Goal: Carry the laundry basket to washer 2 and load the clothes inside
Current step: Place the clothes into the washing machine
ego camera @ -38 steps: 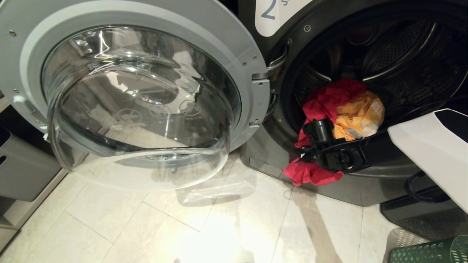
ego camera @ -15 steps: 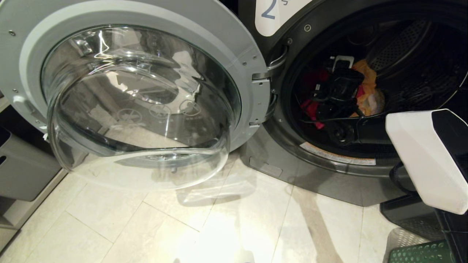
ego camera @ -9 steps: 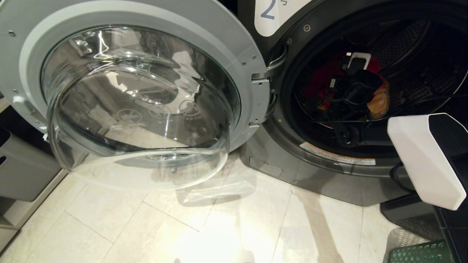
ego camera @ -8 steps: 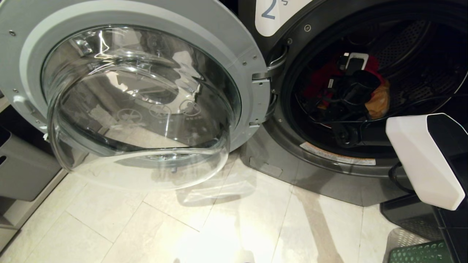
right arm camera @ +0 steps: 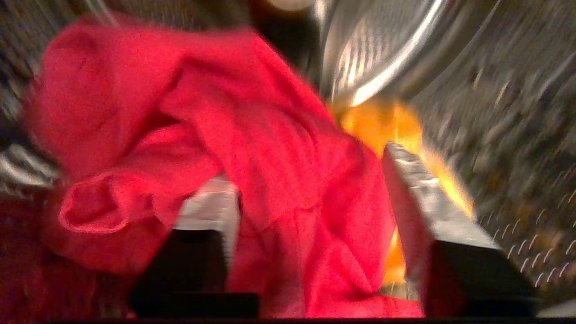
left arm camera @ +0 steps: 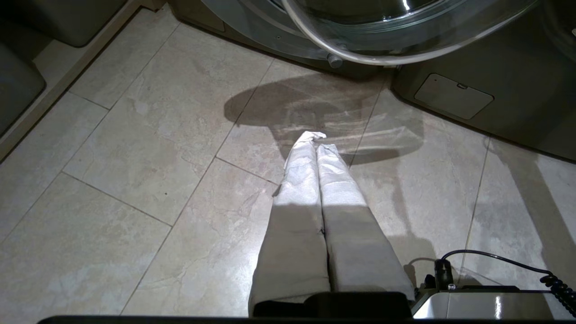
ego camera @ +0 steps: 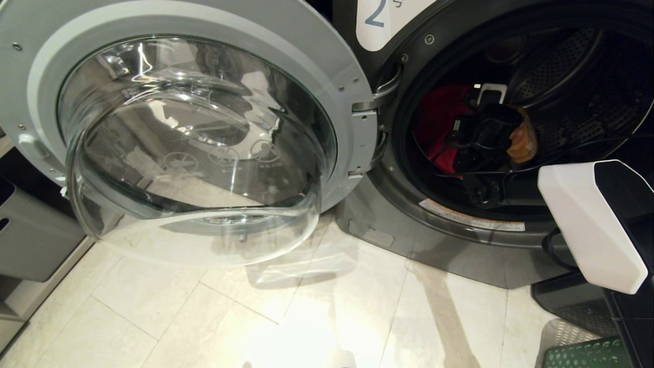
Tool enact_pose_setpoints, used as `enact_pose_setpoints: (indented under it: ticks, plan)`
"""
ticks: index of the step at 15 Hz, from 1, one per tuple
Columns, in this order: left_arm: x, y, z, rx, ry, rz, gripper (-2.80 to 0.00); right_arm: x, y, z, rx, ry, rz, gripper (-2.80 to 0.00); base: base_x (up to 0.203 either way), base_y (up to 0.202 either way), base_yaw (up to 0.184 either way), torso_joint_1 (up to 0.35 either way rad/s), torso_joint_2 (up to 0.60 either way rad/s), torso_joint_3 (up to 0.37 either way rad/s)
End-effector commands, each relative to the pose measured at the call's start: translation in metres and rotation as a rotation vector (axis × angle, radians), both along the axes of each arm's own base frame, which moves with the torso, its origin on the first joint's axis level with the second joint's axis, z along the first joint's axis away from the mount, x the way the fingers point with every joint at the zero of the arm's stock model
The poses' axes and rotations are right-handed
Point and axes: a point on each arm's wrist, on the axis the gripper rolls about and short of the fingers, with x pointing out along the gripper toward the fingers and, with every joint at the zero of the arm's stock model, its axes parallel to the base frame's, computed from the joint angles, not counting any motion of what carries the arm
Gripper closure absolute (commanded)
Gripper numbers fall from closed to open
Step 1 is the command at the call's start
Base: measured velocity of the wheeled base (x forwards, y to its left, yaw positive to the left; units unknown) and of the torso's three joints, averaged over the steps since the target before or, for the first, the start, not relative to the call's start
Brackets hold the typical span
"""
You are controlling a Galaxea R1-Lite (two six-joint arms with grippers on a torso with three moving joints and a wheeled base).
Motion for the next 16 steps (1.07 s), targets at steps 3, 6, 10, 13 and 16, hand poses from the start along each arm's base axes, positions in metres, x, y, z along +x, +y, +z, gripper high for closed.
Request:
enact_pose_setpoints:
  ticks: [3,6,10,13,16]
  plan:
    - [0.001,0.000,-0.003,-0.001,0.009,0.000,0.00,0.005,0.004,-0.020,0.125,0.172,0.051,-2.80,0.000,0.000,0.000,0.000,0.00,0.000]
    - [0.001,0.000,-0.003,-0.001,0.009,0.002,0.00,-0.005,0.005,-0.017,0.270,0.249,0.071,-2.80,0.000,0.000,0.000,0.000,0.00,0.000]
    - [0.001,0.000,-0.003,-0.001,0.010,0.001,0.00,-0.038,0.005,0.020,0.357,0.221,0.098,-2.80,0.000,0.000,0.000,0.000,0.00,0.000]
    - [0.001,0.000,-0.003,-0.001,0.009,0.000,0.00,-0.071,0.010,0.038,0.358,0.233,0.127,-2.80,0.000,0.000,0.000,0.000,0.00,0.000]
    - [0.001,0.000,-0.003,-0.001,0.009,0.000,0.00,-0.097,0.020,0.039,0.348,0.240,0.163,-2.80,0.000,0.000,0.000,0.000,0.00,0.000]
